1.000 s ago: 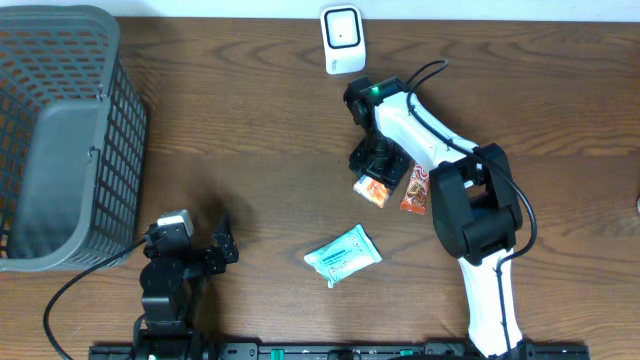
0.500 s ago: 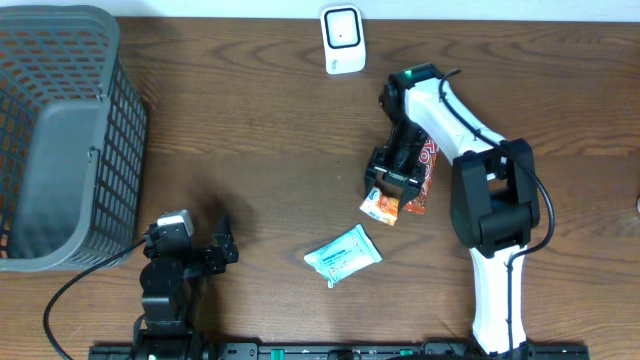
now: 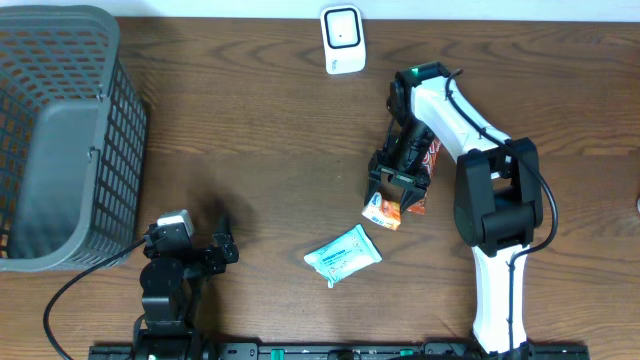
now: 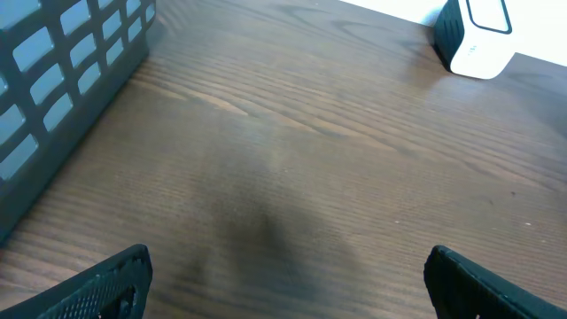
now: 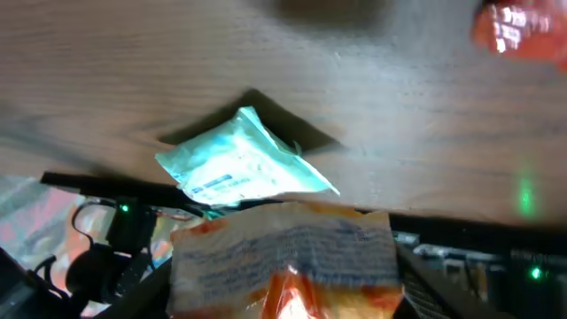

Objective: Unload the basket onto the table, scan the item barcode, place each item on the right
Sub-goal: 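Hold tissue pack under scanner with right gripper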

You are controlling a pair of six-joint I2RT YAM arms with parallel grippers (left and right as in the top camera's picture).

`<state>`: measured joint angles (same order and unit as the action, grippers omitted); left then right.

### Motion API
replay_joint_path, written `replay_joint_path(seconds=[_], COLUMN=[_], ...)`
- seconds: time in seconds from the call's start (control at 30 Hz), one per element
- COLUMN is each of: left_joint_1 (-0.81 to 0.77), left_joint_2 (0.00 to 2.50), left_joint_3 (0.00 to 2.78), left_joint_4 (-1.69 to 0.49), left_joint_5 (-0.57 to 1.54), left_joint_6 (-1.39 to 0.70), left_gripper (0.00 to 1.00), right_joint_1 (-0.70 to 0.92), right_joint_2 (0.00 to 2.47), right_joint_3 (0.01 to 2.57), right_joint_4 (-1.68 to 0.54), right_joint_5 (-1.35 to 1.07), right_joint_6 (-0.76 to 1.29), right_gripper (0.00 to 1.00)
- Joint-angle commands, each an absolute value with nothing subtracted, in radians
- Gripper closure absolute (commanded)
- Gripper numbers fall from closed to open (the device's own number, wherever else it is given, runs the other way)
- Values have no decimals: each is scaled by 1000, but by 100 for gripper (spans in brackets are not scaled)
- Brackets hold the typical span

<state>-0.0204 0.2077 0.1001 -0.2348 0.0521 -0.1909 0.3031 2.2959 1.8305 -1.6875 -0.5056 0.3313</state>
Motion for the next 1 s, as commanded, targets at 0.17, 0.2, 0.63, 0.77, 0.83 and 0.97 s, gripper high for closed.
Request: replay_joint_path(seconds=[0.17, 0.2, 0.63, 0.77, 0.83, 0.97], left_joint_1=[-16, -16, -16, -16, -16, -16], left_joint_2=[209, 209, 209, 209, 209, 209], left_joint_3=[75, 75, 75, 75, 75, 75], left_joint_4=[-242, -242, -242, -242, -242, -242], left_joint_5=[40, 40, 40, 40, 40, 40], left_joint_6=[-200, -200, -200, -200, -200, -200], left_gripper=[2, 2, 2, 2, 2, 2], right_joint_1=[302, 302, 337, 360, 375, 404], right_joint_2=[2301, 2301, 2302, 2302, 2307, 2321], right_joint_3=[2071, 2124, 2333, 2302, 2289, 2286], right_joint_4=[-1649, -1647, -1199, -1066, -1009, -928], right_joint_5=[-516, -486, -50, -49, -21, 85], right_joint_6=[290, 291, 475, 474, 471, 471], right_gripper=[45, 44, 45, 42, 41, 42])
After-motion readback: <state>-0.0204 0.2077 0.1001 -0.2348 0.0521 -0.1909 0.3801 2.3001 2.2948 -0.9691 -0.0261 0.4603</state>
